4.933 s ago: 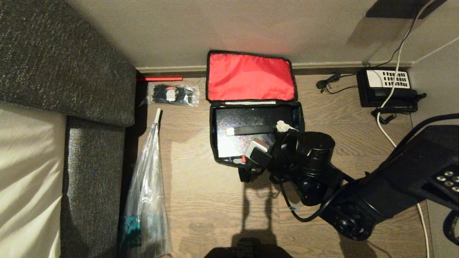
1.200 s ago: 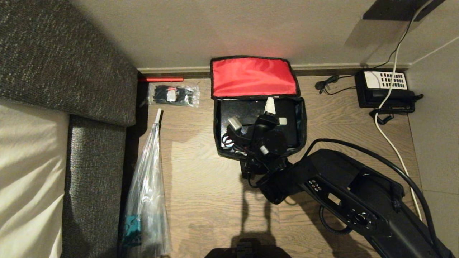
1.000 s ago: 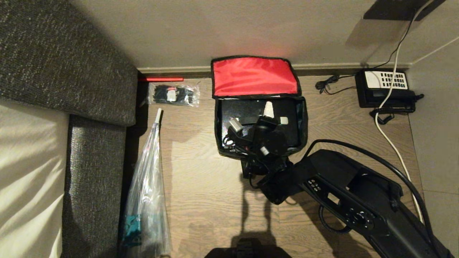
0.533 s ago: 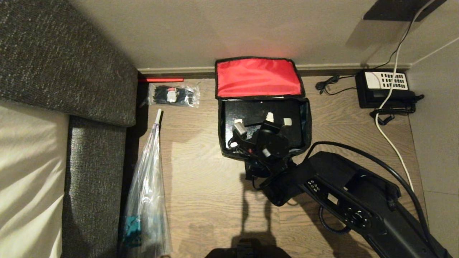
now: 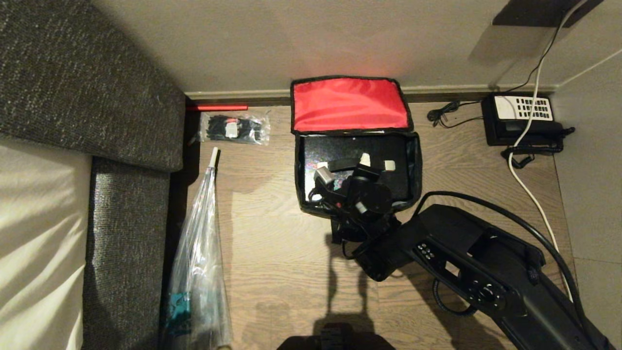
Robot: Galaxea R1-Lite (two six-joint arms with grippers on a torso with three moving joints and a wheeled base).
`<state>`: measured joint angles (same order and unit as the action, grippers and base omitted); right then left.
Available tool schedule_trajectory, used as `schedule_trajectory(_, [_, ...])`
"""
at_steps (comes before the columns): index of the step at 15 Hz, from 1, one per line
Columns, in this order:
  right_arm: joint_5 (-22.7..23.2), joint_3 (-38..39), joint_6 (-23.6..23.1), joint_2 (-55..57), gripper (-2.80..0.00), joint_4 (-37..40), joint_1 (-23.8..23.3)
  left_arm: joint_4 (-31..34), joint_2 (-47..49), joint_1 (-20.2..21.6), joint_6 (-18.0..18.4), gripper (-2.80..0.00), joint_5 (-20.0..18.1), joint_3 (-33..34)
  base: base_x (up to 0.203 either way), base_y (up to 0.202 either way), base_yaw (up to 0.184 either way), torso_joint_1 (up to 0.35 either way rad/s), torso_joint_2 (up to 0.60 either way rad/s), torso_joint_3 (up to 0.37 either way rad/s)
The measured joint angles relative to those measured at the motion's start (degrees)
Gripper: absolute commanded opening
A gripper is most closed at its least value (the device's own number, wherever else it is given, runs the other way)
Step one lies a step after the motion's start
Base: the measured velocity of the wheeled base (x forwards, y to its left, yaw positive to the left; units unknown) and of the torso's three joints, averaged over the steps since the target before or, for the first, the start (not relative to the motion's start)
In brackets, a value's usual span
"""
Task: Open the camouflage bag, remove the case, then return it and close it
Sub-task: Lift the black box
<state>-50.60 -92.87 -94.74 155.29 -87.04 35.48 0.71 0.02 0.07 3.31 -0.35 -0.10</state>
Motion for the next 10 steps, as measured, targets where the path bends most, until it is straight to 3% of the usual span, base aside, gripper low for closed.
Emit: schedule_trajectory(10, [-0.60,3.46,-2.71,-7.18,-2.80,0.52,2.31,-0.02,0.11,0.06,-0.03,-2.80,0.02,0.00,0.000,0.000,0.000,0.000,0.00,0.000])
